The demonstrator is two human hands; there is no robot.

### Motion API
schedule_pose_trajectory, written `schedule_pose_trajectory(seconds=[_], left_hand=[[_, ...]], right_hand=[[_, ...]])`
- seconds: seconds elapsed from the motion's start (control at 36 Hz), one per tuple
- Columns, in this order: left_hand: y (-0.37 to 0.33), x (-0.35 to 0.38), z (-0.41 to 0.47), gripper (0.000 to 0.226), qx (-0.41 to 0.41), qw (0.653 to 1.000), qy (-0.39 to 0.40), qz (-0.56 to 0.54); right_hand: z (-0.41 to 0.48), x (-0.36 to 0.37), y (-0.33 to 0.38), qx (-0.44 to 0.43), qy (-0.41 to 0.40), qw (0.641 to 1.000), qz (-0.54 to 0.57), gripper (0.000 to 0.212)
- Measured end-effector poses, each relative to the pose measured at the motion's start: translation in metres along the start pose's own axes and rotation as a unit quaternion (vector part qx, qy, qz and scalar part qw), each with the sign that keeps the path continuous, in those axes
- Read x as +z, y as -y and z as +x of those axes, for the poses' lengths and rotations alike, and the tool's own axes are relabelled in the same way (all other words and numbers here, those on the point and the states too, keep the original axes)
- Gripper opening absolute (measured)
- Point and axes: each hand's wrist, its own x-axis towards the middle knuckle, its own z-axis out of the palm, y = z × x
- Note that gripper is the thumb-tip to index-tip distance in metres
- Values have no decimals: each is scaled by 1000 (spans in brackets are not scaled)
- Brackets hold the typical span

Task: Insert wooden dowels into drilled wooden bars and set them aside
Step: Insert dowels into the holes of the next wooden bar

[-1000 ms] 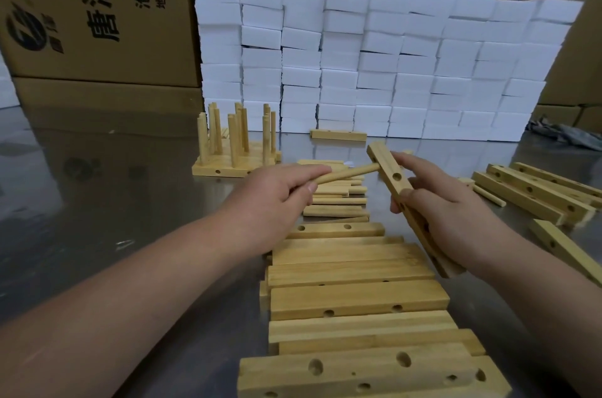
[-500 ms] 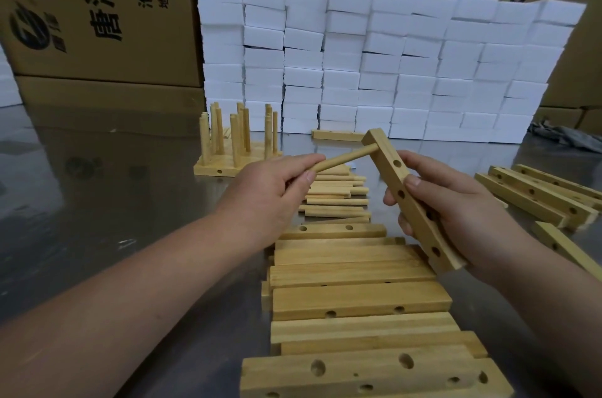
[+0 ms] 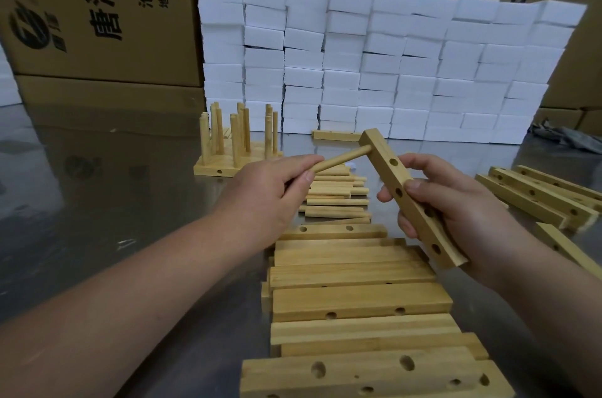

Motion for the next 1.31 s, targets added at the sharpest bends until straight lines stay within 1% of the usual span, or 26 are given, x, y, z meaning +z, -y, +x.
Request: schedule_pose_trajectory(seconds=[0.11,0.19,0.25,0.39,0.53,0.69,0.81,0.92,1.14,1.22,1.31], left_hand=[[-2,-1,-1,34,11,1000,-2,9],[-2,-3,0,34,17,1000,-10,16],[-4,-4,0,35,25,999,-17,26],[-6,-6,1,34,49,996,-39,66],[-11,-9,1,32,74,989,-57,116],[-16,-11,2,31,88,982,-65,154],[-17,-10,1,34,76,983,-46,159],[-19,-10,2,34,74,986,-41,145],[-21,-7,1,26,22,995,-18,100],[-20,-6,0,26,7,996,-10,84],[-21,-5,0,26,-9,998,-1,66]], right_hand=[[0,-2,-1,-6,1,1000,9,28],[0,-3,0,-7,18,999,29,38],[0,-4,-1,-5,24,999,34,39],[1,-4,-2,-4,27,999,41,36],[0,-2,-1,4,28,999,30,44],[0,2,0,14,31,999,33,32],[-1,2,1,14,33,999,23,33],[-2,2,1,8,42,999,11,43],[-4,3,3,1,33,999,-2,43],[-5,4,4,-4,35,999,-27,40],[-6,5,5,-12,34,998,-54,44]])
